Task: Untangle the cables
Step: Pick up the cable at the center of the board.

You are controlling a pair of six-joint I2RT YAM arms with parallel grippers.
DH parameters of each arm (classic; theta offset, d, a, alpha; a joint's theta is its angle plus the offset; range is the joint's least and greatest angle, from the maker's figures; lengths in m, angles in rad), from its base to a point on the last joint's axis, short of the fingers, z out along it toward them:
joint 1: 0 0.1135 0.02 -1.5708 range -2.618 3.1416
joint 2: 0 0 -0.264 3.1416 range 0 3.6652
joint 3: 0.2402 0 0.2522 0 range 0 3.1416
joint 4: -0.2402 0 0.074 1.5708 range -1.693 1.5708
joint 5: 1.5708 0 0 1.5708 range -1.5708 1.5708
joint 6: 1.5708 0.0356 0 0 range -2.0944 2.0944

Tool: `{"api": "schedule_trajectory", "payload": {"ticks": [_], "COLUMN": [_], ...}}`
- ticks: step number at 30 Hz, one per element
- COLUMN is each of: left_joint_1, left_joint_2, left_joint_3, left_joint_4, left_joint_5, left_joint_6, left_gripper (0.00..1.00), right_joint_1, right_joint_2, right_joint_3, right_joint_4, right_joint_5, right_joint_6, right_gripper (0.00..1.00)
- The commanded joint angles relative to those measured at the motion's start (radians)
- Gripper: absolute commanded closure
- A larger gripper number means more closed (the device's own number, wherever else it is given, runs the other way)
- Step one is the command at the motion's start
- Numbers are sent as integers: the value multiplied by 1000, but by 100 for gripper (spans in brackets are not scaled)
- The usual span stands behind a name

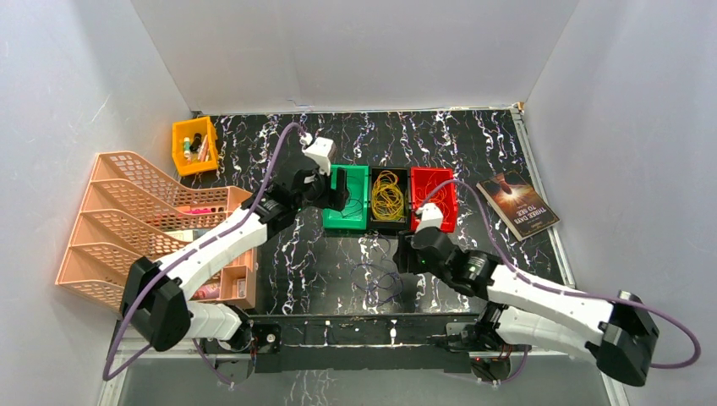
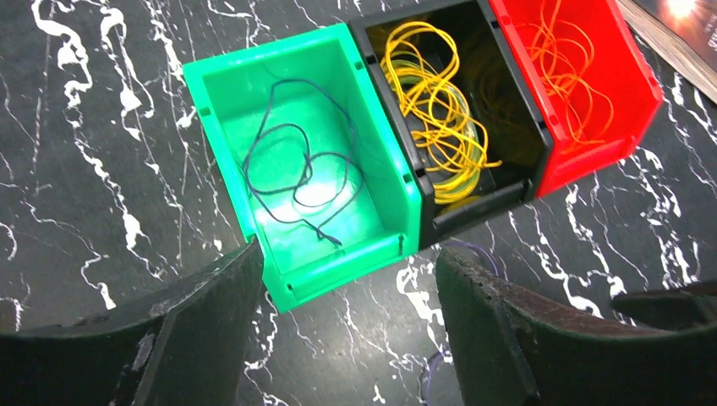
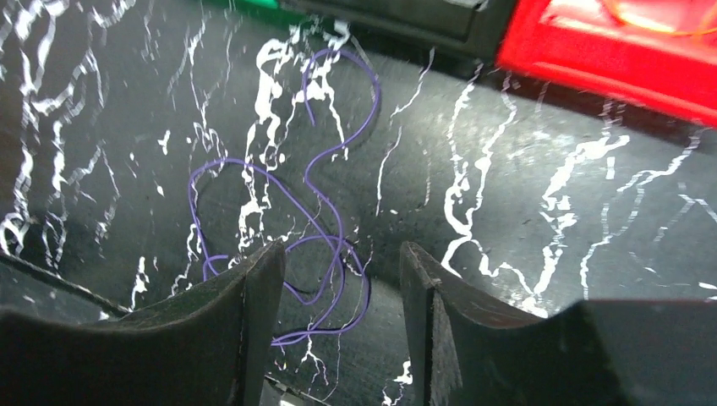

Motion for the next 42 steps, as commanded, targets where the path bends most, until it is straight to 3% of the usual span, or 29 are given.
{"api": "schedule_trajectory", "payload": {"ticks": [1,10,21,32,42], "left_joint_1": [2,2,2,2,2], "left_joint_2": [-111,-197,-215,-264,-419], "left_joint_3": [-71,-147,-140,-164,-193], "left_joint_4": [-16,-26,-32,-8,82], "left_joint_5": [71,53,40,18,100], "left_joint_6": [-32,-69,-51,-47,-12], "left_gripper": [25,23,22,21,14], "right_joint_1": [1,-4,-37,-40,-39], "right_joint_2": [133,308,372,334,178], "right_joint_3": [81,106,91,100,233], "right_joint_4": [38,87,135,140,105], "right_joint_5": [-132,-214,-252,-216,-217], "right_joint_6": [-40,-86,-88,-122,-176], "right_gripper": [41,46,67,100,100]}}
